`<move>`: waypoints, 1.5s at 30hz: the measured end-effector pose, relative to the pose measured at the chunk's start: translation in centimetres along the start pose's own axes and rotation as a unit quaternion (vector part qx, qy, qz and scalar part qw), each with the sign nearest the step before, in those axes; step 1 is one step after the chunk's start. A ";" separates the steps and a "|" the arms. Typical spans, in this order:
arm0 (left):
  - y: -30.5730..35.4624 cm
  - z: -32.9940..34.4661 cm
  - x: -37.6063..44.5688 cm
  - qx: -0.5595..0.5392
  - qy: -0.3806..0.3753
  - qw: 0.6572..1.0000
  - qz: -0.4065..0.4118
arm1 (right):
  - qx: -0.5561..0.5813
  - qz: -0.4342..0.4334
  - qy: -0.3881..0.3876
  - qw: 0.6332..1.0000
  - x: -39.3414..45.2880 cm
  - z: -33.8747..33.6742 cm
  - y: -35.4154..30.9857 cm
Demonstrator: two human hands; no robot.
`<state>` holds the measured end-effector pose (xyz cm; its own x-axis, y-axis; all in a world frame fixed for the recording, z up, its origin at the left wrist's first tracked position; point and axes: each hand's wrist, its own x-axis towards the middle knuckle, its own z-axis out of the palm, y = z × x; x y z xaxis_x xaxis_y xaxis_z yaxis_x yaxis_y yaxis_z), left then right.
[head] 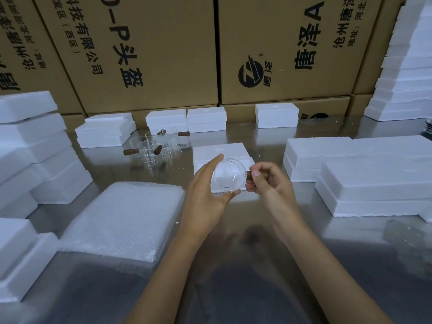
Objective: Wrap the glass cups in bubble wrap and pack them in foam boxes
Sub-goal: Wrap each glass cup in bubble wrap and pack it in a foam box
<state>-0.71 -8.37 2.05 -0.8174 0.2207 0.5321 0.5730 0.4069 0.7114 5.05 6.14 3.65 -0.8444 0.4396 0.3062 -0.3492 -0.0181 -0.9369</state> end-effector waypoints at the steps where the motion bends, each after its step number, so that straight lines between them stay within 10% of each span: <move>1: 0.0 0.0 0.0 -0.006 0.001 1.000 -0.001 | -0.002 0.004 -0.011 1.000 0.0 0.0 0.0; 30: 1.3 0.5 -0.7 -0.048 -0.002 0.999 -0.014 | -0.112 0.120 0.059 0.985 0.3 -0.2 0.5; 45: 0.8 0.1 -0.5 -0.019 0.011 0.999 -0.034 | 0.044 0.241 -0.130 0.961 0.0 0.1 -0.2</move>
<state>0.20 -8.09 2.32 -0.8537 0.1739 0.4909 0.5176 0.3868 0.7632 5.12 6.09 3.89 -0.9856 0.1225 -0.1166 0.0838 -0.2445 -0.9660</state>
